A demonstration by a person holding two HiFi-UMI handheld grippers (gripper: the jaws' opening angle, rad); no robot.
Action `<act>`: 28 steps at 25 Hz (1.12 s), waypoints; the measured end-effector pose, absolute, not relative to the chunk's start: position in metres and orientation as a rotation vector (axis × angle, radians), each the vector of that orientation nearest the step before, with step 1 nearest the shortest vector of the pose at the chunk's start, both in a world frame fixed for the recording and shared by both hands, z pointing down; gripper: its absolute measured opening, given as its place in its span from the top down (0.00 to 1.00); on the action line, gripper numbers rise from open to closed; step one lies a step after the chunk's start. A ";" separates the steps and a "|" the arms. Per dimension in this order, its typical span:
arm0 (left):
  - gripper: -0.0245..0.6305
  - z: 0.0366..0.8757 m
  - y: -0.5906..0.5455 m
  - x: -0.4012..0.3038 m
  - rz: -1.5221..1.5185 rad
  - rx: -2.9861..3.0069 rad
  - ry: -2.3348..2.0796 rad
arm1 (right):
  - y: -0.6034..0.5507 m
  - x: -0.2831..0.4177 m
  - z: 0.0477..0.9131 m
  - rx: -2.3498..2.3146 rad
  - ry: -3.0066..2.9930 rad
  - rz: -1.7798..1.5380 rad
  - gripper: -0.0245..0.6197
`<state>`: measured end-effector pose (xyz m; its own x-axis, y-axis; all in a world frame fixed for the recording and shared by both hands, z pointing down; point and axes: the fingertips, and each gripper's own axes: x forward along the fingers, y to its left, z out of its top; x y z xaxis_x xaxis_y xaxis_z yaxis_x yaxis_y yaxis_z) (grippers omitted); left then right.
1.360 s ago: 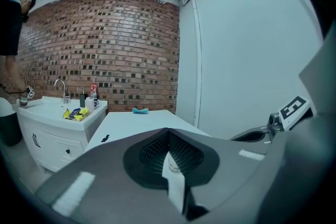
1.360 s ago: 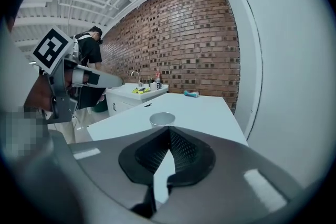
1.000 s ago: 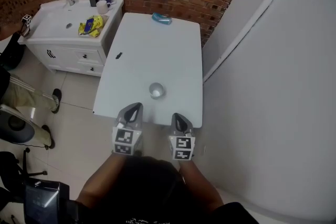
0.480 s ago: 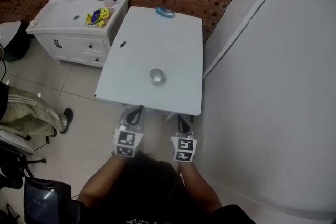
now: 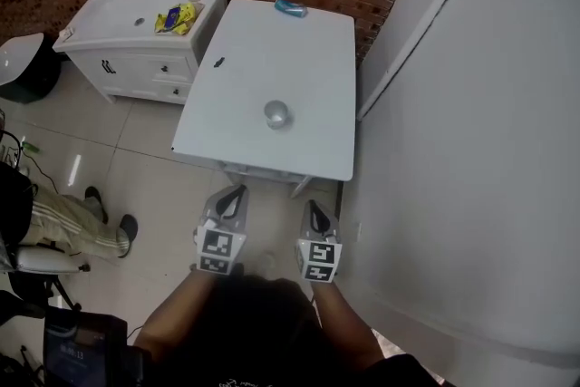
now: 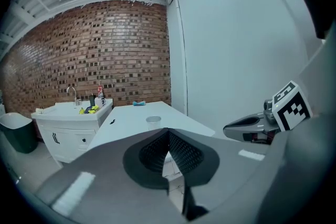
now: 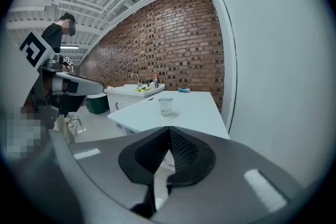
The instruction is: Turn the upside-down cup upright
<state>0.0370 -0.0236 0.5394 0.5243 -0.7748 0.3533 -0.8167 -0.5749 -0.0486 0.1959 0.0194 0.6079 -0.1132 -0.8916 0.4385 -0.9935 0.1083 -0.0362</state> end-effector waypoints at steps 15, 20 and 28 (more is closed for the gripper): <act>0.97 0.551 0.030 -0.006 0.531 2.618 -1.318 | 0.064 0.150 0.595 1.874 -2.107 0.451 0.94; 0.97 0.547 0.044 -0.022 0.500 2.628 -1.307 | 0.073 0.128 0.581 1.926 -2.111 0.451 0.94; 0.97 0.546 0.074 -0.049 0.462 2.620 -1.304 | 0.100 0.104 0.570 1.957 -2.109 0.410 0.94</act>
<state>-0.0491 0.0737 0.5461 0.5673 -0.7445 0.3518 -0.7999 -0.5997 0.0209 0.1036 0.1003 0.5701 -0.0781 -0.9310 0.3564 -0.9968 0.0663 -0.0453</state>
